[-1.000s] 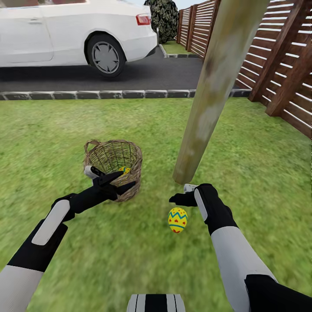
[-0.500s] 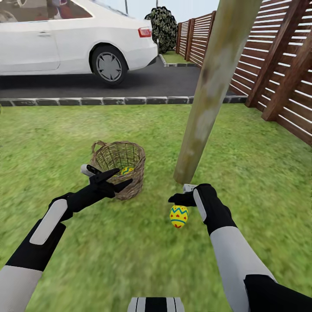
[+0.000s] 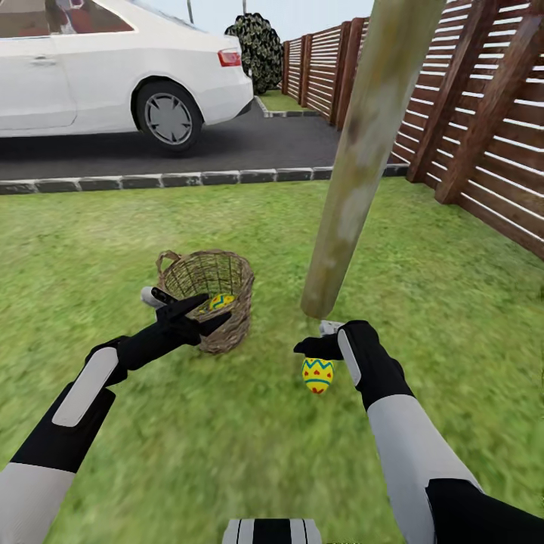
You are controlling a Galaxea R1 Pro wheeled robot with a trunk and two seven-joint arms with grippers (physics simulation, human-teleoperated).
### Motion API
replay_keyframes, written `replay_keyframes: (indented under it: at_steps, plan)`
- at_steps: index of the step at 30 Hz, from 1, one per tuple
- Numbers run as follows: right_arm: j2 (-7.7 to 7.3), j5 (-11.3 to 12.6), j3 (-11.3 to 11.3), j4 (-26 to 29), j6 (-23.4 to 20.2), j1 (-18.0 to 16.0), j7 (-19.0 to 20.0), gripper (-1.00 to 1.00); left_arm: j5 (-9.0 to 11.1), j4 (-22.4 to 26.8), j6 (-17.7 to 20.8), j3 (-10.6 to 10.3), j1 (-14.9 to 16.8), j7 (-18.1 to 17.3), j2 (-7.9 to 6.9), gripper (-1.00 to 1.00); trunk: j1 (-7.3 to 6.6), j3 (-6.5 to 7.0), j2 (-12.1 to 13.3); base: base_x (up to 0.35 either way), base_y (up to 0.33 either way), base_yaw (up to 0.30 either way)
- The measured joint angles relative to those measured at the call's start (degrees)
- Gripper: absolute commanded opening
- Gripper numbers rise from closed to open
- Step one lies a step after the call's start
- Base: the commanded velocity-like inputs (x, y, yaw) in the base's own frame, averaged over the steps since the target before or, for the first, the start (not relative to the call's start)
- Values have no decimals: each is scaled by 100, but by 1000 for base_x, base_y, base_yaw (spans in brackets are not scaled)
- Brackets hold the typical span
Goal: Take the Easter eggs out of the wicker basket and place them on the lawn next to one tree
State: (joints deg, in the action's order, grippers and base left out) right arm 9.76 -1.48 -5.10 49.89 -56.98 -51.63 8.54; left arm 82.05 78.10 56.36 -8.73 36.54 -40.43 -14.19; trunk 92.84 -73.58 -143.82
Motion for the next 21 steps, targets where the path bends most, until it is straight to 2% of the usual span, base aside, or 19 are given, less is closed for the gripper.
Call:
replay_keyframes:
  at_steps: [21]
  plan:
    - [-18, 0, -7, 0, 1, 0, 0, 100, 1, 15, 1, 0, 0, 0, 9, 100, 0, 73, 0, 0, 342, -281]
